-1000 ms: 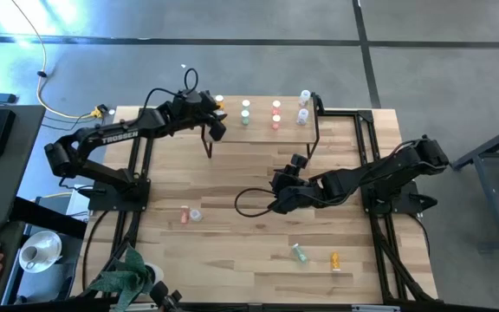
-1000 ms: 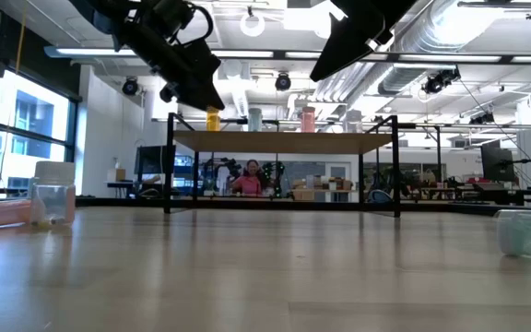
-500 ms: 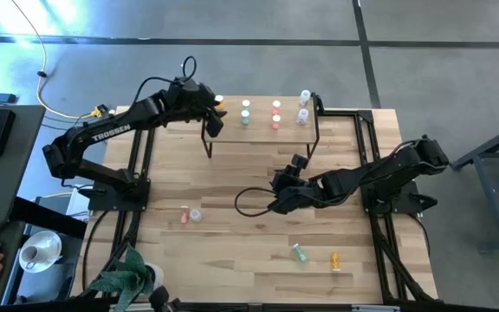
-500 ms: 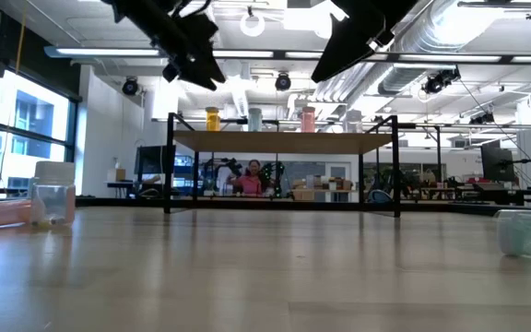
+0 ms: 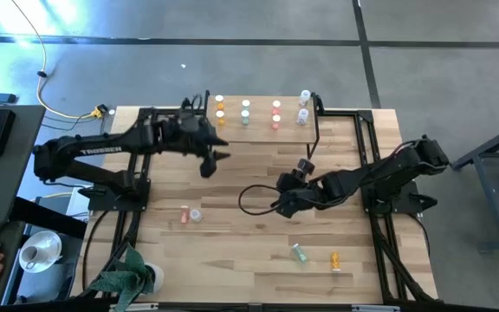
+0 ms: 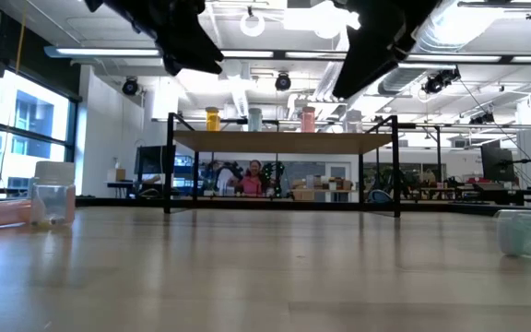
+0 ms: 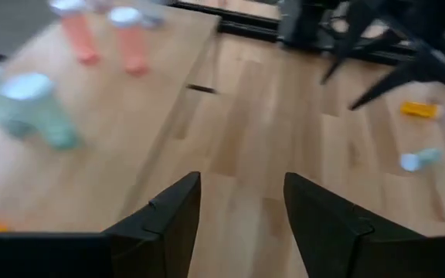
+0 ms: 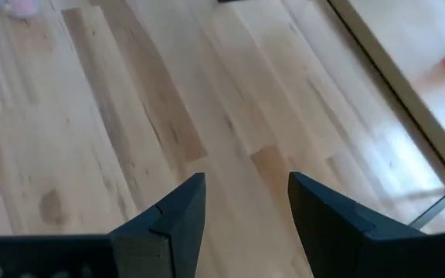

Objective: Pick and place medicine bottles onto shelf by color
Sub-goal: Put the blue pill bottle on the shelf

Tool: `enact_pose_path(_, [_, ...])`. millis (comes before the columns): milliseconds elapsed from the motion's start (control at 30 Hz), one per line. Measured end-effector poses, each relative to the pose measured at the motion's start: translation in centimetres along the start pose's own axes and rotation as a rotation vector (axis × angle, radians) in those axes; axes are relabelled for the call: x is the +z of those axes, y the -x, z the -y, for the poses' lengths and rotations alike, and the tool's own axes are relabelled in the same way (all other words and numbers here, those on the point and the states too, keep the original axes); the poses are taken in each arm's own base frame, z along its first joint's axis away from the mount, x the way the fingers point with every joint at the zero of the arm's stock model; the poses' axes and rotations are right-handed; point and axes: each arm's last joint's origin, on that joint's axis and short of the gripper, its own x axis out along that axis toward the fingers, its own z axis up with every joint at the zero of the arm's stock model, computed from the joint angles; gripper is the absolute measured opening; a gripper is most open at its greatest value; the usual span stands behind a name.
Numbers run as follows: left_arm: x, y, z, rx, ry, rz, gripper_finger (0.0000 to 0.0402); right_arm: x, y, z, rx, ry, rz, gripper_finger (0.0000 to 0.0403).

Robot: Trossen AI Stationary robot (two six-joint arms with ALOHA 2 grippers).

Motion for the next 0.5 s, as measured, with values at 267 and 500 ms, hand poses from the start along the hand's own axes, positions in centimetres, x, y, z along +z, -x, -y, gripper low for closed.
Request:
enact_pose_path(267, [-4.3, -1.4, 4.4, -0.143, 0.018, 0.009, 0.0172, -1.3, 0.8, -1.2, 0.18, -0.039, -0.157, 0.0177])
enact_pose_path(500, [-6.8, -1.5, 8.1, -0.15, 0.011, 0.033, 0.0172, -2.7, 2.0, -2.6, 0.263, -0.125, -0.273, 0.0177])
